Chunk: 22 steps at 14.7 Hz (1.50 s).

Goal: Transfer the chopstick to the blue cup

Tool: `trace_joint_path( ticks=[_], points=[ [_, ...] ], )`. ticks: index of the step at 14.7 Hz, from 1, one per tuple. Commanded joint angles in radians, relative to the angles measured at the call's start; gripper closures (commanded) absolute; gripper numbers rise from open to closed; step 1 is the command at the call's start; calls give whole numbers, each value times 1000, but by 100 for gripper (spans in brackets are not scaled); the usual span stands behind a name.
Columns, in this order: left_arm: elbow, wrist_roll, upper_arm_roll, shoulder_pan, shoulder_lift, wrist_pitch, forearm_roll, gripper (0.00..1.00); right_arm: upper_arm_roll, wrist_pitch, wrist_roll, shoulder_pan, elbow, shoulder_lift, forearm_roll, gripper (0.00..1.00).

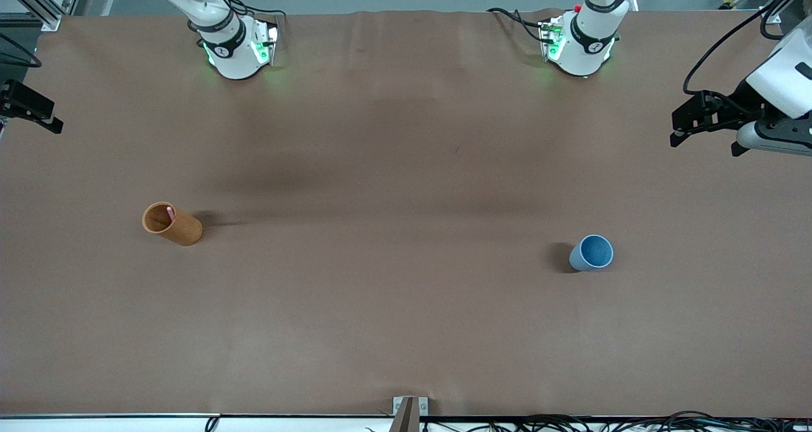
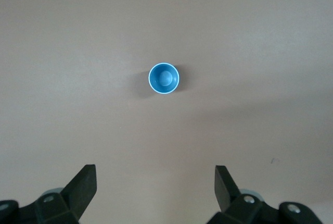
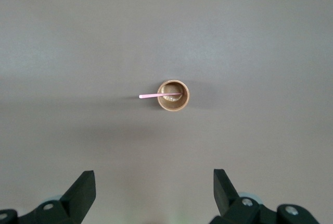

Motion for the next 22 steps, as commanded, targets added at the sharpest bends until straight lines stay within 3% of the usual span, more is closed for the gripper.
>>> trace_joint_path(
  ticks=[1,5,10,14,22],
  points=[
    [21,9,-7,8,8,-19,-1,0,2,-4,23,12,-13,-5,-9,0],
    [20,13,-6,8,38,-10,2,0,0,61,23,26,-88,-11,-12,0],
    [10,16,-7,81,216,138,-1,0,2,229,23,43,-291,-22,-35,2],
    [-14,-3,-9,83,391,295,-11,0,2,425,23,66,-465,-21,-61,7],
    [-210,-5,-15,66,485,570,-8,0,3,778,52,137,-723,-19,-214,23]
  ],
)
